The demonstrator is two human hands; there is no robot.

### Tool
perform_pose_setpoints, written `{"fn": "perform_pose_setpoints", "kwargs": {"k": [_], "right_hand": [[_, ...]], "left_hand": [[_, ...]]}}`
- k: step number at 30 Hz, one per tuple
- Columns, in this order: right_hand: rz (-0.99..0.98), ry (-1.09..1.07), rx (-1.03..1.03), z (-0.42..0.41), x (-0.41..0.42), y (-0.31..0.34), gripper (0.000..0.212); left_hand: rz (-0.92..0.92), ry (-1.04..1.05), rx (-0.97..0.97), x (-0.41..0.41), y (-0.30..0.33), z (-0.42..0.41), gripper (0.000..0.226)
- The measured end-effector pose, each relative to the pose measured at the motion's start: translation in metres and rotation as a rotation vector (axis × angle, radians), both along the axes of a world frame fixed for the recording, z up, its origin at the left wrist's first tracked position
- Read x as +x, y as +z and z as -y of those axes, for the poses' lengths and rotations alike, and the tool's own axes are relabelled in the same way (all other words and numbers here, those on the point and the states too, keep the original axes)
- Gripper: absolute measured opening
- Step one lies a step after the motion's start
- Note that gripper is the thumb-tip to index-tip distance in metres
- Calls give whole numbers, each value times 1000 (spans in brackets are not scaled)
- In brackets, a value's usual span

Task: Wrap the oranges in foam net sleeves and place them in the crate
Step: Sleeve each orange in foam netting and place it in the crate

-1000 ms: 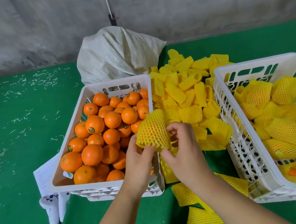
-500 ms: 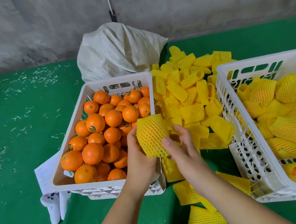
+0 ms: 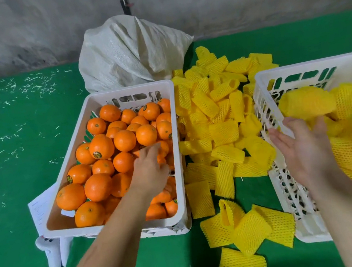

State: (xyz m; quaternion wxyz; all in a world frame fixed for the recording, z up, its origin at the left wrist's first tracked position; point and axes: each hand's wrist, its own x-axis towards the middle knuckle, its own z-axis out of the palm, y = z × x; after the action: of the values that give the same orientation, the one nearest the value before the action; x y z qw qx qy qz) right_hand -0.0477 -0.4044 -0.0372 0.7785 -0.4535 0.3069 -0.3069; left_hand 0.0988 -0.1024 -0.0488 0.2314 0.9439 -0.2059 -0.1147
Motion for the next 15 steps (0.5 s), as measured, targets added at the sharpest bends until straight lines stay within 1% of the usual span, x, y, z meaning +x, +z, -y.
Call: {"fn": "perform_pose_setpoints", "kwargs": {"k": [1,2,4,5,6,7,8,9,10,11,12,13,14,15], "right_hand": [[-52,25,-67,-2,4,-3,77],[-150,71,-200,-7,9,-10,75],[-378,242,-588,-21,19,-31,48],[-482,392,-767,-26,24,-45,35],[-599,574,-892,-30,30,-61,30],[-746,758,-970,-34,36,-76,29],[-890,907,-1016,-35,40,-89,32],[-996,1008,-1031,-36,44,-99,37],[-1061,1076,-1035,-34,46,-107,43],[-1098,1126,-1047,-31,48,-112,51],[-1124,1158,-1069,-29,49,-116,56],[-1138,1160,-1095,-28,49,-118,58],[-1130,1116,-1109,-28,48,-115,57],[-1091,1017,-1117,-29,45,-111,52]], "left_hand": [[-86,-72,112,2,-2,4,67],[-158,-141,216,0,-6,6,71],[-262,-213,408,-10,-24,6,80],[-297,-233,493,-16,-31,5,80],[-314,-236,565,-20,-36,5,77],[-305,-227,617,-21,-38,6,70],[-272,-234,658,-20,-40,7,61],[-219,-262,691,-17,-41,7,53],[-176,-291,706,-13,-43,7,48],[-159,-292,681,-9,-43,3,47],[-171,-261,614,-4,-42,-2,48],[-194,-195,520,-2,-38,-8,49],[-200,-104,405,-1,-33,-15,49],[-189,-2,263,-1,-28,-21,53]]}}
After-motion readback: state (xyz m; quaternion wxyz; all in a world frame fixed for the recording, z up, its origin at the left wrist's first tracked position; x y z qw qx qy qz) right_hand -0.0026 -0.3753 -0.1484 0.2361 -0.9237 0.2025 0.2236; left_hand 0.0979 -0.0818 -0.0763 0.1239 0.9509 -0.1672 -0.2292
